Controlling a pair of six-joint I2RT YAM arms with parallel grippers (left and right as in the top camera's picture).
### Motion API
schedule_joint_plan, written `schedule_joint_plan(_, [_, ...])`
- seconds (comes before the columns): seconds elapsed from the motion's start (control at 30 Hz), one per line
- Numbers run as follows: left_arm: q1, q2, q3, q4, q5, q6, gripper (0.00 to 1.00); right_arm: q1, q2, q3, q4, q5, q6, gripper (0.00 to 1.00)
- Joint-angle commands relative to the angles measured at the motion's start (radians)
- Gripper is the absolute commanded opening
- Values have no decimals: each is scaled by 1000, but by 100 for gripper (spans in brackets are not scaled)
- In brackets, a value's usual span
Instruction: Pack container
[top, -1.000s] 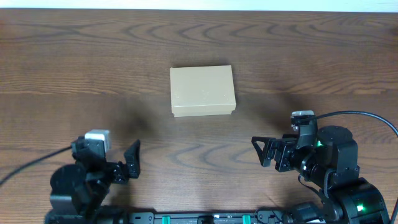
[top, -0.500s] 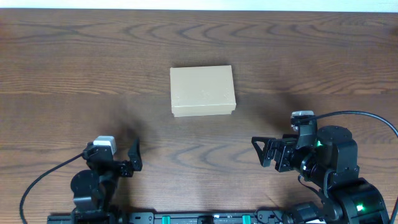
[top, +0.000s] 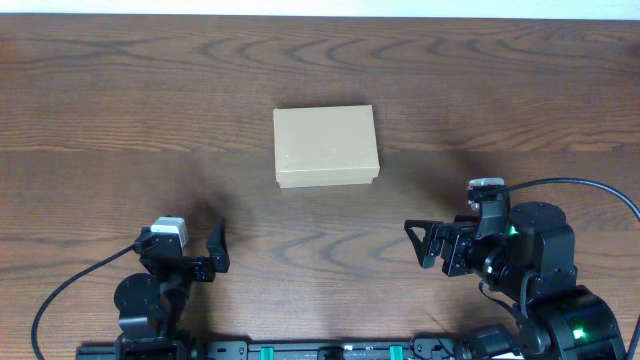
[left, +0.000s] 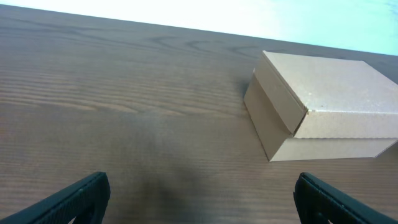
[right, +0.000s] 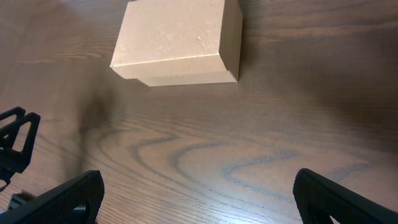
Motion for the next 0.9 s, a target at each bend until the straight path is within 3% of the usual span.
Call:
schedule_joint_plan(0.0, [7, -8, -23, 0, 4, 14, 95, 12, -1, 0, 2, 6, 13, 99])
schedule_joint_plan(0.5, [7, -8, -23, 0, 3, 14, 95, 21, -48, -3, -79, 56, -53, 99])
schedule_joint_plan(0.7, [7, -8, -23, 0, 4, 14, 95, 45, -206, -76, -109, 111, -210, 99])
schedule_joint_plan(0.87, [7, -8, -23, 0, 3, 14, 95, 61, -427, -254, -76, 107, -219, 99])
